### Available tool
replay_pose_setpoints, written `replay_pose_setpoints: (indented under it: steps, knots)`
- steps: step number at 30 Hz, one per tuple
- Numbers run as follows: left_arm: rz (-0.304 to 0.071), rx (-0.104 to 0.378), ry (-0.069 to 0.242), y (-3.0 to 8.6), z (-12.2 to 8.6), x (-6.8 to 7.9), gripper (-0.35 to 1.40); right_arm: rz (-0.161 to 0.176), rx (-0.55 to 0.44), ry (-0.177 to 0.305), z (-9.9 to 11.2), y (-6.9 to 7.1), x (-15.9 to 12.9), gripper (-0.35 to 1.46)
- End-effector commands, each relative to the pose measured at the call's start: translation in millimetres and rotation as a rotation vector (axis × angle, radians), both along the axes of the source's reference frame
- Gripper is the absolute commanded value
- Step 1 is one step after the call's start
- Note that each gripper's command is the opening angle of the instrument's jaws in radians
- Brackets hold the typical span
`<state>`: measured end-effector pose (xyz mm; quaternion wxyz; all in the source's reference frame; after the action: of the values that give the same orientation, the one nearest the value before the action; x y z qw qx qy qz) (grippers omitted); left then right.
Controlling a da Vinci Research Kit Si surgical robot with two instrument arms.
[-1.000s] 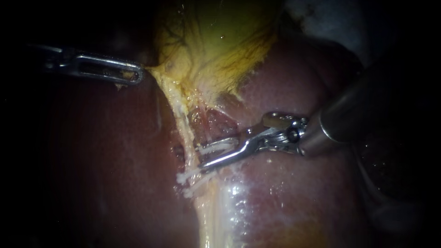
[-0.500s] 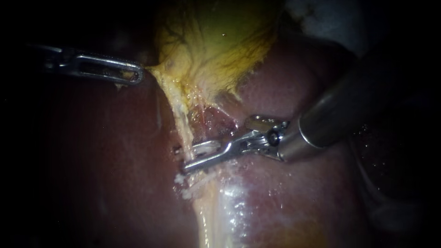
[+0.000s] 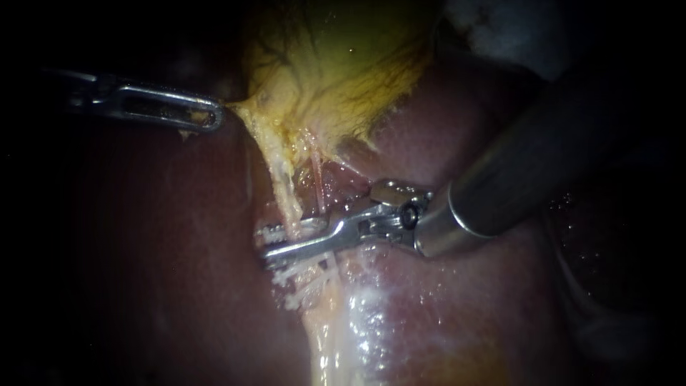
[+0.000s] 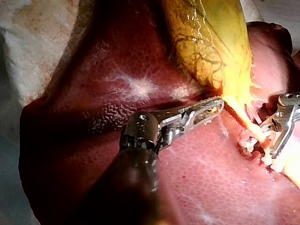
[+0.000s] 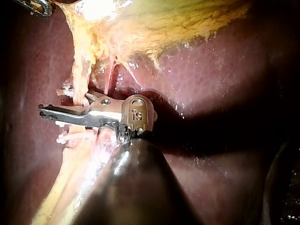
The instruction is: Clipping third clip left tube
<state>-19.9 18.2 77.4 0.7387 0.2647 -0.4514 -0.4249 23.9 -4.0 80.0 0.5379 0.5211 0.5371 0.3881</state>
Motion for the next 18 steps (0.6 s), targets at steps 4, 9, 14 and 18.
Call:
replay_pose_setpoints:
  steps: [4,9,14,18]
  knots:
    - [0.0,0.0,0.0,0.0,0.0,0.0,-0.35,0.017,0.014,-0.014,-1.2,1.3,0.0,0.53]
    - [0.0,0.0,0.0,0.0,0.0,0.0,-0.35,0.032,0.035,-0.026,-2.6,3.0,-0.2,0.53]
    - [0.0,0.0,0.0,0.0,0.0,0.0,-0.35,0.049,0.046,-0.034,-3.3,3.8,-0.2,0.51]
    - [0.0,0.0,0.0,0.0,0.0,0.0,-0.35,0.072,0.056,-0.045,-3.7,4.2,-0.1,0.51]
